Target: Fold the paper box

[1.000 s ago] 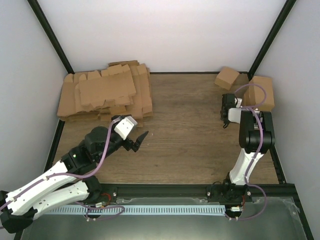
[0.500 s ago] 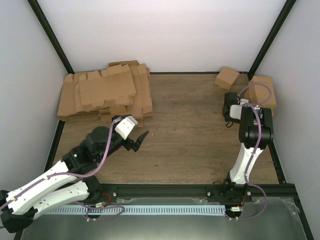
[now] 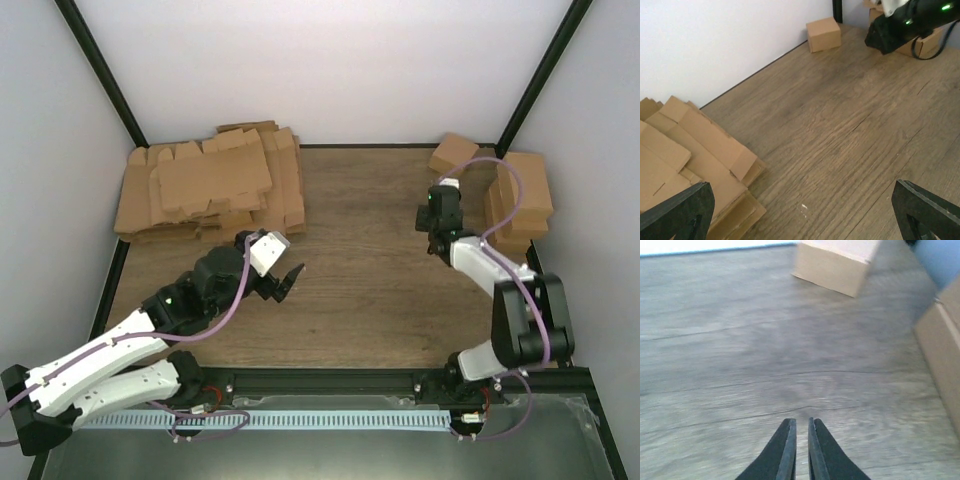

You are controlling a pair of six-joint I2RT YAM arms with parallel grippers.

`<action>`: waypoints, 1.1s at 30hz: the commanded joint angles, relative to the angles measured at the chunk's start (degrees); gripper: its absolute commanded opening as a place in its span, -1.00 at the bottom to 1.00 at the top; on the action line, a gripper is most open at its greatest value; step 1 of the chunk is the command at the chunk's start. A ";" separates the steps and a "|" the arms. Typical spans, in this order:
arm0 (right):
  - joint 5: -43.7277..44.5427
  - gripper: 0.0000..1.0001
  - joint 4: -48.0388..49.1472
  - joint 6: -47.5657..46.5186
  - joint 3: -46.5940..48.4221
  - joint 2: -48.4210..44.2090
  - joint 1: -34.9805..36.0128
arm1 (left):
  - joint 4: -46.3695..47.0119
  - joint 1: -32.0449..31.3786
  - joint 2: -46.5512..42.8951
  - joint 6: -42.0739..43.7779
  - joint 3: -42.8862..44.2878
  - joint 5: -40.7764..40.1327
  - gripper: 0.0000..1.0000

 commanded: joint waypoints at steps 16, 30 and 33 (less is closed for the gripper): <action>-11.97 0.83 40.69 -1.85 -31.51 -25.17 5.37 | 6.99 20.18 -1.32 -26.56 -9.53 -7.36 1.00; -26.93 0.76 63.86 -3.52 -39.47 -14.23 -6.78 | 45.36 32.42 11.83 -9.40 -24.66 -21.24 1.00; -31.00 0.61 59.39 -4.70 -35.18 -10.36 -7.28 | 53.01 39.31 14.08 -8.84 -27.26 -11.97 1.00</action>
